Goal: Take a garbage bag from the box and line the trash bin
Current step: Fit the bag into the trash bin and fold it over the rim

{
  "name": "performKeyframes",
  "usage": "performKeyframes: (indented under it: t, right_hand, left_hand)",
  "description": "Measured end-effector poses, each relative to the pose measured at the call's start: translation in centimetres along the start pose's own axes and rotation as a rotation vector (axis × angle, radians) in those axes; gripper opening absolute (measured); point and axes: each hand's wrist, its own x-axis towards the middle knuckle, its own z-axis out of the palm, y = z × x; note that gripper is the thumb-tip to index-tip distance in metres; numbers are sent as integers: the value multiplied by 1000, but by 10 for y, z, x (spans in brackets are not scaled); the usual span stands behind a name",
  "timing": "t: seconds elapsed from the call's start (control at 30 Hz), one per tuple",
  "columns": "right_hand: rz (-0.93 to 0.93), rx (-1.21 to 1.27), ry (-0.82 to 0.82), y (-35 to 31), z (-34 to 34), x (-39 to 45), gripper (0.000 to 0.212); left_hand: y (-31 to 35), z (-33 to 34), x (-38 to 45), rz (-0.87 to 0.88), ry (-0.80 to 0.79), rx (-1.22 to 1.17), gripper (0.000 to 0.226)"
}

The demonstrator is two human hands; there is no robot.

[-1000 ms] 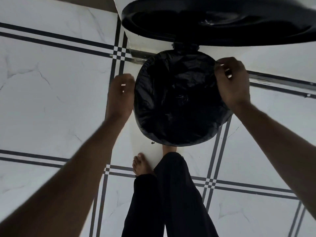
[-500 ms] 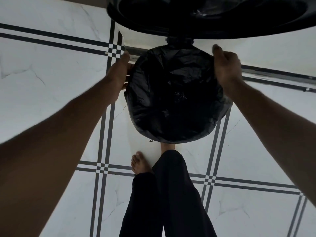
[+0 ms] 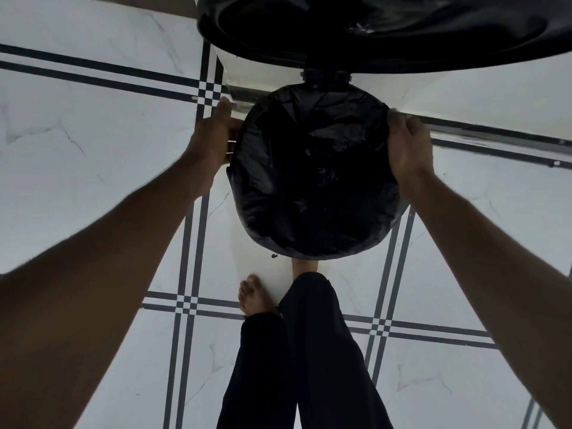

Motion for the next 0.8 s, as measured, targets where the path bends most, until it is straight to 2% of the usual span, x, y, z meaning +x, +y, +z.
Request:
performKeyframes:
  t: [0.07,0.13,0.23,0.37,0.57,0.73,0.8]
  right_hand:
    - [96,115,3,-3,2,8,37]
    - [137,131,4,-6,3,12,39]
    - [104,95,12,-5,2,13,39]
    - [73,118,3,-2,0,16,29]
    - [191,153,-100,-2,-8,22,46]
    - [189,132,-107,-1,-15,23,60]
    - [185,126,-123,-1,-19,22,57]
  left_hand:
    - [-1,1,1,3,12,-4,56]
    - [-2,3,0,7,18,9,54]
    - [-3,5,0,-1,20,10,53]
    - [-3,4,2,-6,12,-1,52]
    - [-5,2,5,-5,11,-2,55]
    - [-7,1,4,-8,13,-7,56]
    - [-6,0,3,-7,22,3,56]
